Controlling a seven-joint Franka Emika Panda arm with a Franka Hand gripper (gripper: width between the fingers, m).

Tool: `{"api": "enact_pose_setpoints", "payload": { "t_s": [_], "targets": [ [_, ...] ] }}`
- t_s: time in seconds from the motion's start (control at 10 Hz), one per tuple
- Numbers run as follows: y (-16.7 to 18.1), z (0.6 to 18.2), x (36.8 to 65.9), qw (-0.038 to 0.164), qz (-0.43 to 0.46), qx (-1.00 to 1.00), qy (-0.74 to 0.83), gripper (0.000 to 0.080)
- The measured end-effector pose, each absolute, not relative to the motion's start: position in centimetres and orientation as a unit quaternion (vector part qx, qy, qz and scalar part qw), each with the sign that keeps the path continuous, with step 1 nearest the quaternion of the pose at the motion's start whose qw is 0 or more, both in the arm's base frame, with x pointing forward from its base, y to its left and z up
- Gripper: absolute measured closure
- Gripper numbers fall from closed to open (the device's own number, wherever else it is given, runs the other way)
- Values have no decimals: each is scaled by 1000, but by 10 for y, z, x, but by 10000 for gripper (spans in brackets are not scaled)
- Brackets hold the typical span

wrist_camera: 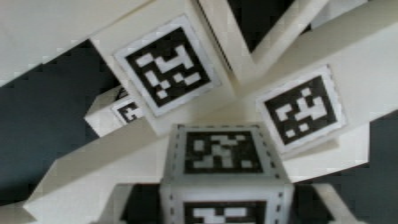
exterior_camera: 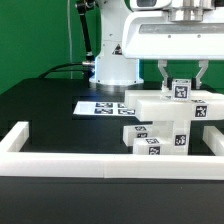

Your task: Assemble chair

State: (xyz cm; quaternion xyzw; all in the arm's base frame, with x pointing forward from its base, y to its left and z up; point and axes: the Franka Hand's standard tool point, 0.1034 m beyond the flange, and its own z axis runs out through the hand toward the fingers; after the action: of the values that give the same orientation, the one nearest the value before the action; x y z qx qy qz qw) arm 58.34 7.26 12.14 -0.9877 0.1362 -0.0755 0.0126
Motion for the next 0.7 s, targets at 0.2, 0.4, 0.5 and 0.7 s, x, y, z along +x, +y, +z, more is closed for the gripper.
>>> {"api": "enact_pose_setpoints", "payload": {
  "t_s": [0.2,0.4,0.5,0.7],
  "targets": [
    [73,121,583,15,-75,-985,156,514],
    [72,121,584,25,-77,-963,256,514],
    [72,121,584,30,-78,-951,297,514],
    [72,121,584,42,-78,-920,382,512]
  ]
}}
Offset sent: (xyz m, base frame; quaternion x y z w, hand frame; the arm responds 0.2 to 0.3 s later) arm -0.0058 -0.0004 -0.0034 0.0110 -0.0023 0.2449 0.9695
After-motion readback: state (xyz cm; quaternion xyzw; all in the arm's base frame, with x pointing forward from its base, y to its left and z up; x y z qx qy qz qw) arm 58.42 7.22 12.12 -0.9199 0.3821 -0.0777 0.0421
